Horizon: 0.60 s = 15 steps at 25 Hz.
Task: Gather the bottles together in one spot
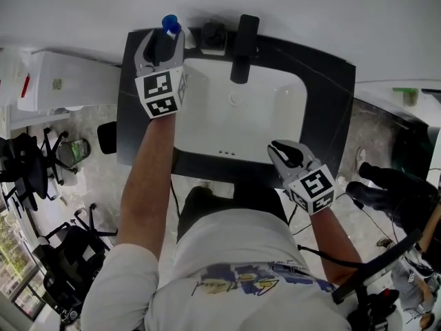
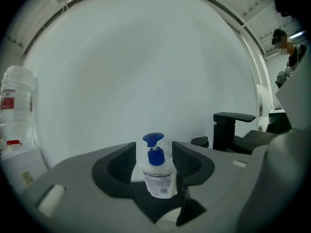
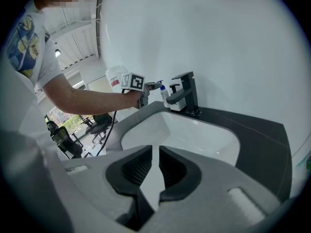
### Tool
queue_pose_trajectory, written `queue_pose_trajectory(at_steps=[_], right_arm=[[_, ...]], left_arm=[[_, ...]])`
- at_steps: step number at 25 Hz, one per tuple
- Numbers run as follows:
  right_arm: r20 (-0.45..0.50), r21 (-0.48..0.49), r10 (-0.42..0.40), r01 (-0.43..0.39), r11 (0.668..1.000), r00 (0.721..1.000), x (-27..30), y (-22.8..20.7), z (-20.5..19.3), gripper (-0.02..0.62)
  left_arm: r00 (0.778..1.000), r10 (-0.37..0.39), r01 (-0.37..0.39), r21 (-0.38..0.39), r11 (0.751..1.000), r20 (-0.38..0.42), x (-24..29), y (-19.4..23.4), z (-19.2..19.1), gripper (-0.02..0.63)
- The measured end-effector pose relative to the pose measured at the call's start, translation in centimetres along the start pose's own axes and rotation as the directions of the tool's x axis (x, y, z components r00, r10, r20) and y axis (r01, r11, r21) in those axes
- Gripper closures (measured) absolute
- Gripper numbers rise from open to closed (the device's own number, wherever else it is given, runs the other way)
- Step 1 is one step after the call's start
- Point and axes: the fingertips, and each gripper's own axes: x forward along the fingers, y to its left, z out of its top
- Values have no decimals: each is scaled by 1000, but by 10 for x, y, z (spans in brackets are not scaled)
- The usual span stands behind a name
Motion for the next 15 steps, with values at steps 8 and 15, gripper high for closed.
queue_pose_trajectory(at_steps=[8,15], right_arm=[[38,-33,-30,31,999,999,3,8,14,549],[38,-65,-53,55,996,998,-1,25,18,551]], left_arm=[[999,-46,47,30,998,-16,-47,8,4,398],[980,-159,166,53,985,-116,-106,-7,-12,470]])
